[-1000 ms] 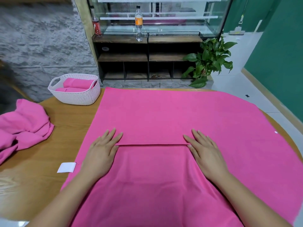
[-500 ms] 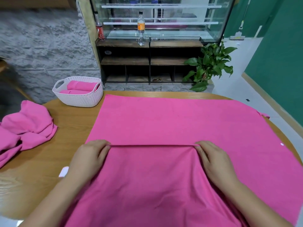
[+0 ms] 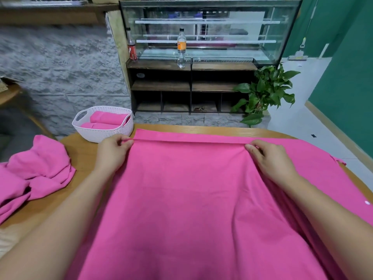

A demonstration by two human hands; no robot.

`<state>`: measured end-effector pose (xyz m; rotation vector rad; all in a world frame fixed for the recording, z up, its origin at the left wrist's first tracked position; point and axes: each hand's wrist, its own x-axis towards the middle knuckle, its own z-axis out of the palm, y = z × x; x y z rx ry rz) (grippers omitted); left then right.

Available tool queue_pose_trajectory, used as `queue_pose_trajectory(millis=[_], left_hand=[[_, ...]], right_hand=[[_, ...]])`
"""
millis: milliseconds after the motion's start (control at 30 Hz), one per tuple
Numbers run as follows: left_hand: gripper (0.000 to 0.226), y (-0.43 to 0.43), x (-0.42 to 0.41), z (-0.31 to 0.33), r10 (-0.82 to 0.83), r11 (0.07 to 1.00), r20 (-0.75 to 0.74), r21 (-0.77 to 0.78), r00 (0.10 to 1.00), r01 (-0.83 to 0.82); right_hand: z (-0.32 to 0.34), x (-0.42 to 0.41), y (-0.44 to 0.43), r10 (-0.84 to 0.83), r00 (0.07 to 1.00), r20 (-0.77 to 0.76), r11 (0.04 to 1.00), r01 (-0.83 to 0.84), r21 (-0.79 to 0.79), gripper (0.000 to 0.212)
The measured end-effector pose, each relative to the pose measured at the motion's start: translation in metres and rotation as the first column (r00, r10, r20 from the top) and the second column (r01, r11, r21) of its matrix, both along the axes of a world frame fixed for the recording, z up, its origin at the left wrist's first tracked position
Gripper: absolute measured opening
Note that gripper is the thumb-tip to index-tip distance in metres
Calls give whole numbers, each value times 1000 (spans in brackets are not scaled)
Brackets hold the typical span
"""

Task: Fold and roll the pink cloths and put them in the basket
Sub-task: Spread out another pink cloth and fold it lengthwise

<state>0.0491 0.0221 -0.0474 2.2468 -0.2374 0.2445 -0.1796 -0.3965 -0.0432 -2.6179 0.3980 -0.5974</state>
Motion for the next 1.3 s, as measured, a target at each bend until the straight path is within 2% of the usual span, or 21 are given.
queue_pose_trajectory(millis=[233, 367, 500, 633, 800, 1000, 1100, 1300], left_hand=[[13, -45, 60, -19, 93, 995, -23, -42, 995, -94], [17, -61, 76, -36, 166, 986, 28, 27, 986, -167], [15, -71, 80, -51, 150, 970, 136, 169, 979, -172], [19, -72, 87, -58, 95, 919, 269, 346, 959, -188], [23, -80, 100, -56, 73, 894, 325, 399, 943, -207], [22, -77, 103, -74, 97, 886, 254, 418, 962, -200], [18, -71, 107, -78, 95, 893, 221, 413, 971, -181], [16, -71, 105, -80, 79, 865, 265, 461, 961, -198]], right_hand=[[-5, 52, -24, -39, 998, -41, 990, 33, -137, 38], [-25, 74, -28, -106, 989, -100, 978, 85, -193, 39], [-44, 85, -25, -225, 962, -153, 949, 181, -257, 41], [-64, 88, -22, -247, 961, -126, 948, 213, -236, 43], [-75, 84, -22, -267, 963, -30, 946, 256, -197, 41], [-80, 84, -26, -252, 968, -18, 953, 245, -180, 39], [-78, 83, -28, -228, 973, -39, 962, 219, -165, 29], [-46, 106, -46, -240, 964, -114, 966, 226, -125, 18]])
